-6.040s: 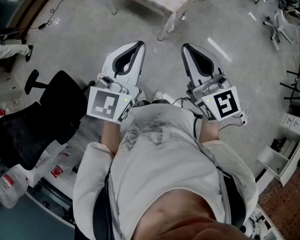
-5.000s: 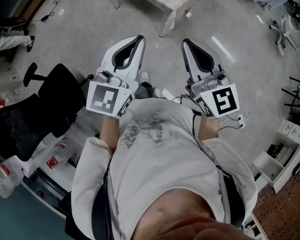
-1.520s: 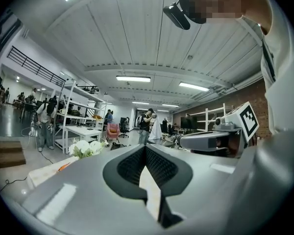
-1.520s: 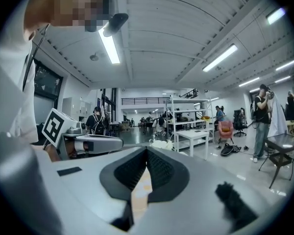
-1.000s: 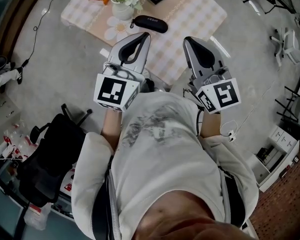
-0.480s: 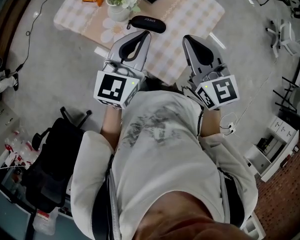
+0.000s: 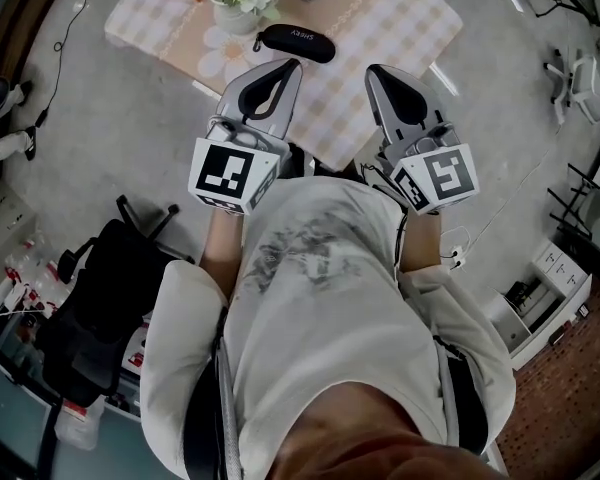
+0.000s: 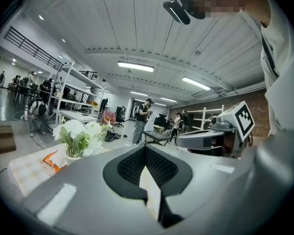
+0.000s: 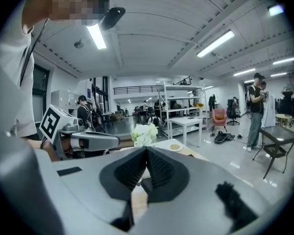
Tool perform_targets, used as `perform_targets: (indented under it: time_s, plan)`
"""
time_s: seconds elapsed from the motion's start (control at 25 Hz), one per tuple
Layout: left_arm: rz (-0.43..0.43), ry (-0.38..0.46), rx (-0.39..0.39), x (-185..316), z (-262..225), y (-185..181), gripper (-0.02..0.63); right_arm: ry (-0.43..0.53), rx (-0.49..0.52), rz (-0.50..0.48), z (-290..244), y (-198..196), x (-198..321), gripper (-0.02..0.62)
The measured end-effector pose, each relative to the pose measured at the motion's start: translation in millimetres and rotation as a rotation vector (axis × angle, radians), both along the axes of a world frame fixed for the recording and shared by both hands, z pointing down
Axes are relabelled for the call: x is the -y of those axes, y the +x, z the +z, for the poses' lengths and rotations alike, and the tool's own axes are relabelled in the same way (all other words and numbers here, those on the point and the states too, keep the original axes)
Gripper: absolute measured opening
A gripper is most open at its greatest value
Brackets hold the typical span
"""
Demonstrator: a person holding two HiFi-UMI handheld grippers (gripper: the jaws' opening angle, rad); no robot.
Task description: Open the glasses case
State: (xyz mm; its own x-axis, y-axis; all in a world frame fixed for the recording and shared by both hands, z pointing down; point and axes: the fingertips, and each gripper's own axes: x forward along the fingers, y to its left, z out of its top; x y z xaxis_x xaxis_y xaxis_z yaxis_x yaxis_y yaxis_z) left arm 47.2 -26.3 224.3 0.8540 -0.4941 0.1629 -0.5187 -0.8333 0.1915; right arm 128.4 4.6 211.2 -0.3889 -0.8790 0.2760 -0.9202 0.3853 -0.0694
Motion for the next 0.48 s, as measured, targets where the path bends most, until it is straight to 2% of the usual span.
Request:
perform_targets:
  time_s: [0.48]
  plan:
    - [-0.04, -0.069, 0.037, 16.2, 37.1, 20.7, 0.005, -0.061, 0.031, -0.046, 34.0, 18.4, 21.9, 0.015]
